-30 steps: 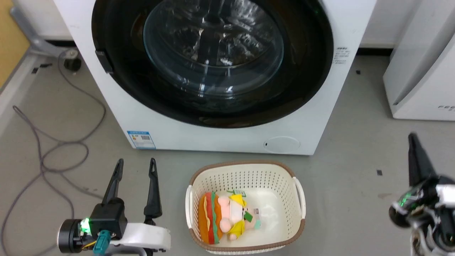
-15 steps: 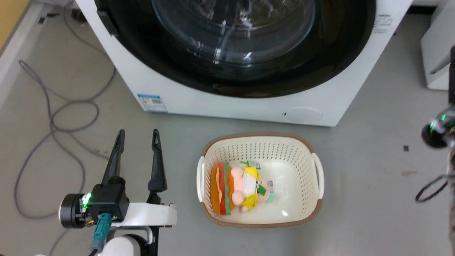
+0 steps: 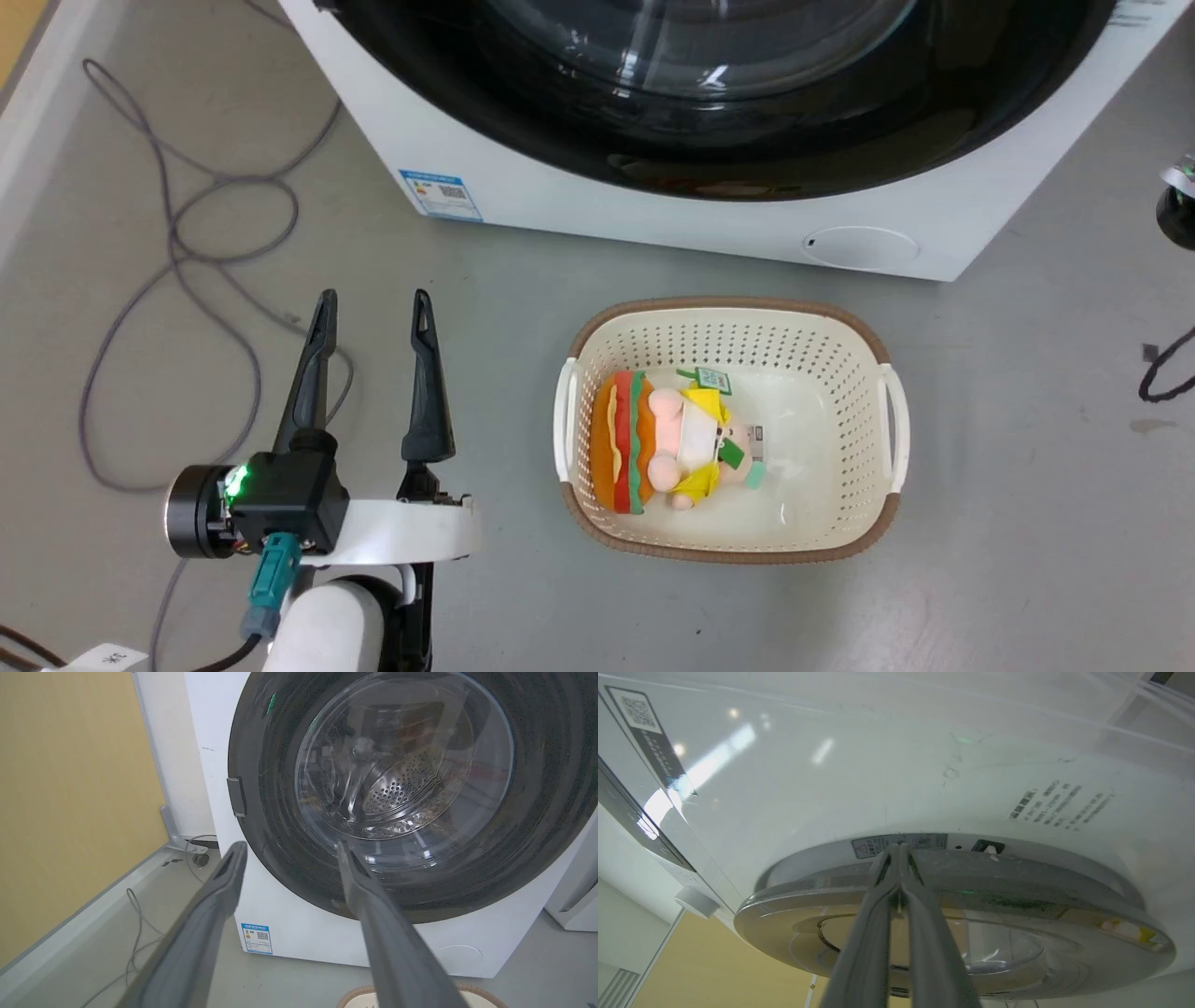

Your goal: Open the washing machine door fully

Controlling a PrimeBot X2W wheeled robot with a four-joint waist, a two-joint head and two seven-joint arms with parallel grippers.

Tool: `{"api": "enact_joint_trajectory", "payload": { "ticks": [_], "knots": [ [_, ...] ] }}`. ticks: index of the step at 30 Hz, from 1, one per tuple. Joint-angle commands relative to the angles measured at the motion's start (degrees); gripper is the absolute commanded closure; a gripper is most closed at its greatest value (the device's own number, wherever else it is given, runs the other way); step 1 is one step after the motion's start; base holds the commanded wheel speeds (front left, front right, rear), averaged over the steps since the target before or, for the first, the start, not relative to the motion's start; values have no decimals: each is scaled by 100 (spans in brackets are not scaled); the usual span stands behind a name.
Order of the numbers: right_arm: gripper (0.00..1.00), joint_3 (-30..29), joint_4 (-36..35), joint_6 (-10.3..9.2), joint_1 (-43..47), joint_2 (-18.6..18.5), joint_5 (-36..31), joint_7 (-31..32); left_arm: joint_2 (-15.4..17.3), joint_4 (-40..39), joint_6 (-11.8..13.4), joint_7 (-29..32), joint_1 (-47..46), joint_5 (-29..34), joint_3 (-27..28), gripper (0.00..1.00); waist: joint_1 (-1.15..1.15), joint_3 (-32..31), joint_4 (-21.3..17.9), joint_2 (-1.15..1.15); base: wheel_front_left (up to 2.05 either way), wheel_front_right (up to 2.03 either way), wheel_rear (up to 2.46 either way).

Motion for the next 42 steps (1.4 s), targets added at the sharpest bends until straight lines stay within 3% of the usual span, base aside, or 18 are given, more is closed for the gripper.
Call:
{"api": "enact_joint_trajectory", "payload": {
  "ticks": [1, 24, 42],
  "knots": [
    [100, 79, 78, 6, -132, -70, -95, 32, 7, -28, 42, -32, -82, -25, -8, 0, -1, 31, 31, 0, 0, 0, 0],
    [100, 698, 861, 6, -1041, -286, -773, 123, 7, -66, 122, -32, -226, -102, -103, 0, -1, 339, 239, 0, 0, 0, 0],
    [100, 1167, 313, 6, -460, -218, -576, 1054, 7, 28, 88, -32, -132, -58, -51, 0, -1, 124, 23, 0, 0, 0, 0]
  ]
}}
